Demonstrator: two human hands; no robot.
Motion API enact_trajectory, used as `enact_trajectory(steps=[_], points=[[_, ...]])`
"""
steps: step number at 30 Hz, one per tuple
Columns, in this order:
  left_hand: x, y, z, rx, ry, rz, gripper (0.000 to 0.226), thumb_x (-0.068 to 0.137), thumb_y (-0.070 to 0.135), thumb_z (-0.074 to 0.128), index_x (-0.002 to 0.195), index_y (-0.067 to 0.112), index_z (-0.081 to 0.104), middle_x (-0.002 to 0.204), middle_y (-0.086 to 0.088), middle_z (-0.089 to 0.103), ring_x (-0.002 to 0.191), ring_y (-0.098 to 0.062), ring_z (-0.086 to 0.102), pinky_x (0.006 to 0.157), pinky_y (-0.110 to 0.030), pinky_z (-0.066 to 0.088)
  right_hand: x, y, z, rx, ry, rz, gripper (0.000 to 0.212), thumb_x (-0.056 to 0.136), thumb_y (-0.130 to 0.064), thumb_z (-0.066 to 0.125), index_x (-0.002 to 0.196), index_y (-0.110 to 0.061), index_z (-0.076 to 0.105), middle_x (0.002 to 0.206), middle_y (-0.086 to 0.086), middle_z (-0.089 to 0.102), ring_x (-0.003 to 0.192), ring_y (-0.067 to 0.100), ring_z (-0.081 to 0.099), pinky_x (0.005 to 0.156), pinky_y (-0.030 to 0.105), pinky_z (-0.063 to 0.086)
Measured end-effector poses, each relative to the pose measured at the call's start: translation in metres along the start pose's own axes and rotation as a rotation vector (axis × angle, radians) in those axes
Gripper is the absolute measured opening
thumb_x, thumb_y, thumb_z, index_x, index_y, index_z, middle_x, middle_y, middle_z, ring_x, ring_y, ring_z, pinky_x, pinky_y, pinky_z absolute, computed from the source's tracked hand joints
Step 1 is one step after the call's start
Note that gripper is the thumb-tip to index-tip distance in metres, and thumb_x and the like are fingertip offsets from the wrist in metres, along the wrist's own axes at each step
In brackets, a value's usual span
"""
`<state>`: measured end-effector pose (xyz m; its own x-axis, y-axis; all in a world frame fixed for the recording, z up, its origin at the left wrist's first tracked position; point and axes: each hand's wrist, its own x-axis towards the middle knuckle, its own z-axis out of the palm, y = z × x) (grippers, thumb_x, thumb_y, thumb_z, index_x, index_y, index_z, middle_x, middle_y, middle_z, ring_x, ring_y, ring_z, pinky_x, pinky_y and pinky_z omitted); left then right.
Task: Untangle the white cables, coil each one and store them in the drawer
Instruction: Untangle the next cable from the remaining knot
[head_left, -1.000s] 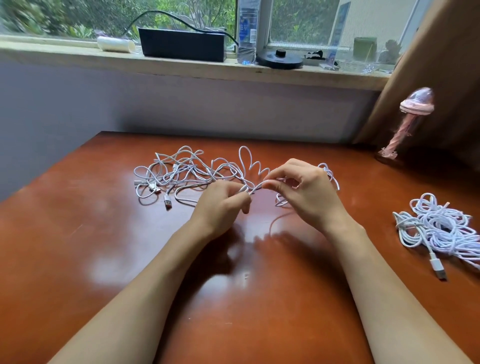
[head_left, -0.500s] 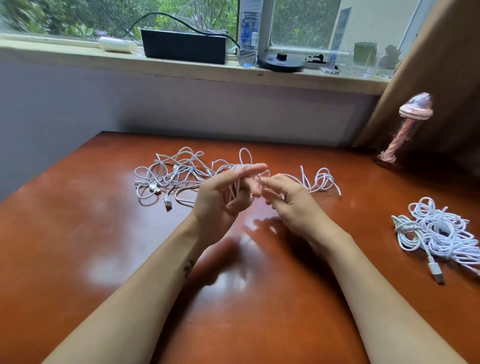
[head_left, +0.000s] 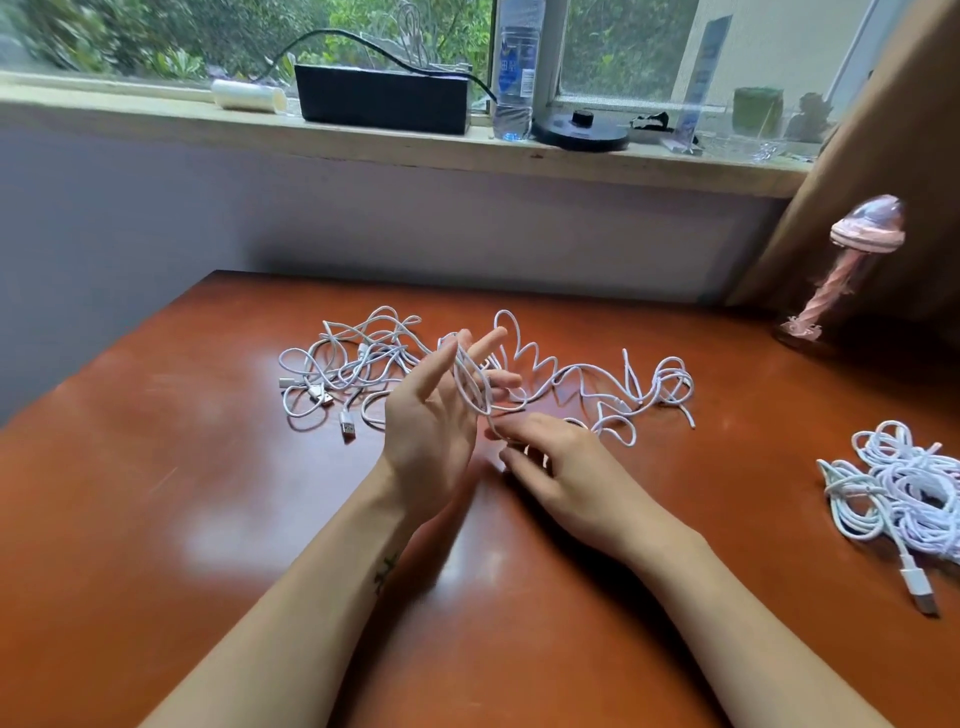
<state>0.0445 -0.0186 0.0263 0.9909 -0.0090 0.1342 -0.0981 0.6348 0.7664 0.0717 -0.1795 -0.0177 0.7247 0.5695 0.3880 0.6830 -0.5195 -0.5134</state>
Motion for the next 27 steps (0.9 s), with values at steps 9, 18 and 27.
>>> enact_trajectory(steps=[9, 18, 27], points=[[-0.001, -0.019, -0.003, 0.214, -0.053, 0.052, 0.063, 0.095, 0.062, 0.028, 0.139, 0.024, 0.052, 0.124, -0.019, 0.061, 0.084, -0.02, 0.055, 0.073, -0.03, 0.046, -0.003, -0.008, -0.002, 0.075, 0.08, 0.017, 0.014, 0.093, -0.015, 0.066, 0.1, -0.018, 0.078, 0.098, -0.009, 0.069, 0.074, -0.007, 0.056, 0.072, 0.01, 0.038], [-0.002, -0.024, -0.02, 1.168, -0.162, 0.357, 0.084, 0.072, 0.006, 0.044, 0.15, 0.033, 0.03, 0.116, 0.0, 0.06, 0.085, -0.006, 0.051, 0.087, -0.024, 0.045, -0.002, -0.006, -0.028, -0.145, 0.18, 0.013, 0.024, 0.086, -0.03, 0.06, 0.102, -0.028, 0.077, 0.095, -0.014, 0.073, 0.086, 0.004, 0.066, 0.079, 0.034, 0.055], [0.002, -0.031, -0.029, 1.425, -0.256, 0.37, 0.017, 0.091, 0.028, 0.05, 0.082, 0.014, 0.044, 0.069, 0.001, 0.05, 0.067, -0.023, 0.048, 0.062, -0.046, 0.041, -0.001, 0.005, -0.037, -0.018, 0.236, -0.068, 0.014, 0.089, -0.011, 0.072, 0.099, -0.02, 0.077, 0.09, -0.017, 0.067, 0.084, -0.004, 0.06, 0.08, 0.017, 0.045]])
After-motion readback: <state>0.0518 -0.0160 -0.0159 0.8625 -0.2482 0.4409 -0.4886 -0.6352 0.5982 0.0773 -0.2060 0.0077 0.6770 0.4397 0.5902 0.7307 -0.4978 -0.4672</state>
